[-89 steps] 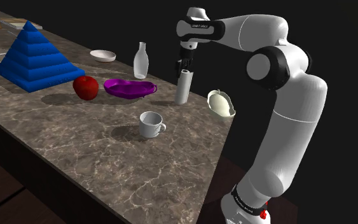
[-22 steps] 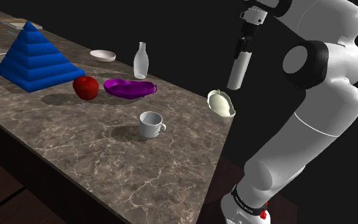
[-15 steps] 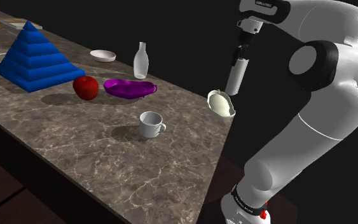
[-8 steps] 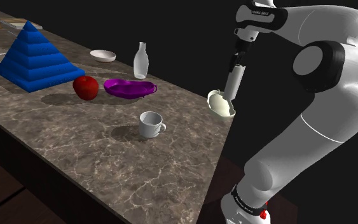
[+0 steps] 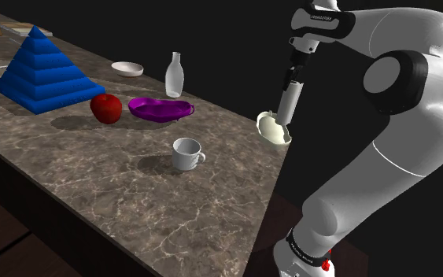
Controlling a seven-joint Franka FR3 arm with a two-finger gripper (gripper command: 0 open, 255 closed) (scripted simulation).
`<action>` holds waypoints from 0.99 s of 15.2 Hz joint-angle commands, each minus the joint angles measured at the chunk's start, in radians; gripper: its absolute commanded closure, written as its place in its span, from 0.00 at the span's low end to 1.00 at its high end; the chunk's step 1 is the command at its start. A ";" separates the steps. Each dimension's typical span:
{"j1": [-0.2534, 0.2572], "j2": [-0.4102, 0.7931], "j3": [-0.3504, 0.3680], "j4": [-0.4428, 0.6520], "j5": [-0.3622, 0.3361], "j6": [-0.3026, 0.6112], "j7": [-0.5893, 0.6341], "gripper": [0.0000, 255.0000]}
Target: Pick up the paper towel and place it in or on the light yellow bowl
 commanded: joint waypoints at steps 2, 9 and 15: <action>0.000 0.000 0.000 0.000 0.000 0.000 0.000 0.00; 0.000 0.022 -0.002 0.127 0.008 -0.106 -0.007 0.00; -0.001 0.031 -0.003 0.163 0.012 -0.135 -0.009 0.00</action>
